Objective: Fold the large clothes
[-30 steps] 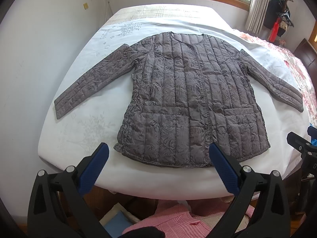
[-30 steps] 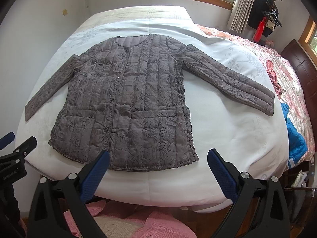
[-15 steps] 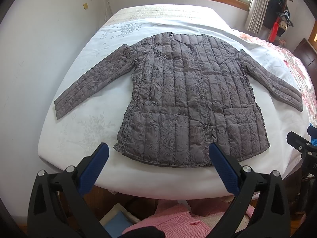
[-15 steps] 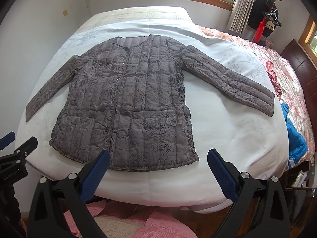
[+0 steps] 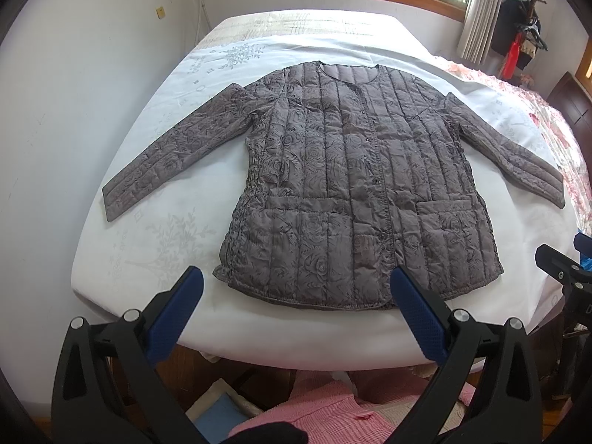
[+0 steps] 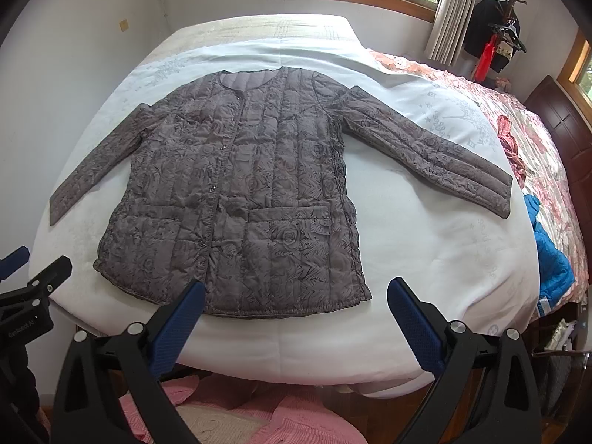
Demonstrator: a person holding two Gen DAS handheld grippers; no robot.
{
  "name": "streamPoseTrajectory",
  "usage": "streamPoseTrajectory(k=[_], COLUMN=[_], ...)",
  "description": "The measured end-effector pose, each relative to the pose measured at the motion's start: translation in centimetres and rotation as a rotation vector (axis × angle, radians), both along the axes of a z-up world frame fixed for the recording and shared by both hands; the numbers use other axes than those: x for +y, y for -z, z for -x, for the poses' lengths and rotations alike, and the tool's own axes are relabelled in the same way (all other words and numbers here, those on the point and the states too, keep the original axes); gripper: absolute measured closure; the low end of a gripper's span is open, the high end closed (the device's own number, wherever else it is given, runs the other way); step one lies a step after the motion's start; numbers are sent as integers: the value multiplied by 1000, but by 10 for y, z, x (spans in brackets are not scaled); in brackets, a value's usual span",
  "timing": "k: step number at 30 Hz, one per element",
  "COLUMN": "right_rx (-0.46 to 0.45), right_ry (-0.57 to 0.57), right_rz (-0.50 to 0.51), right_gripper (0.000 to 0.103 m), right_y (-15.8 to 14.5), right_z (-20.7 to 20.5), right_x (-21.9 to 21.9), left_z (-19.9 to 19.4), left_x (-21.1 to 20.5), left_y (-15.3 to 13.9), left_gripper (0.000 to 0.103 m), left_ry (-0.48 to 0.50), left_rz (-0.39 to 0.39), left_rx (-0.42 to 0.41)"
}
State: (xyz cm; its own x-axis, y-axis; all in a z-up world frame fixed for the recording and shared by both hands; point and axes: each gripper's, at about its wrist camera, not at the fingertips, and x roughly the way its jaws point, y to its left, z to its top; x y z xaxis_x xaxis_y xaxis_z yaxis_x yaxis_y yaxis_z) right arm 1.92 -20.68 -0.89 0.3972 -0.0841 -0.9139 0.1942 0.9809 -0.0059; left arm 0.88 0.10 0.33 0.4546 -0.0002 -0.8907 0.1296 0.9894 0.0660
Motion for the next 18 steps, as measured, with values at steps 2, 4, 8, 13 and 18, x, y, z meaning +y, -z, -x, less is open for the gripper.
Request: streamPoseTrajectory(k=[2,4,8,13,18], right_rx=[-3,-6,-12,-12,-13], right_ry=[-2,-3,-1,-2,-1], right_rz=[-1,-2,-3,-4,-4], right_gripper=[4,4,4,4,4], right_y=[-1,-2,-2,-3,-3], right_z=[2,2,5,5,5], right_x=[1,0,-2,-1,-1], left_z=[0,0,-2,-1,5], left_x=[0,0,0,0,0], left_y=[0,0,0,-1,-7], left_gripper=[3,3,3,3,3], left_ry=[0,0,-1,0,0], left_rz=[1,-1,0,0,0], left_rx=[1,-1,-2,-3,-7])
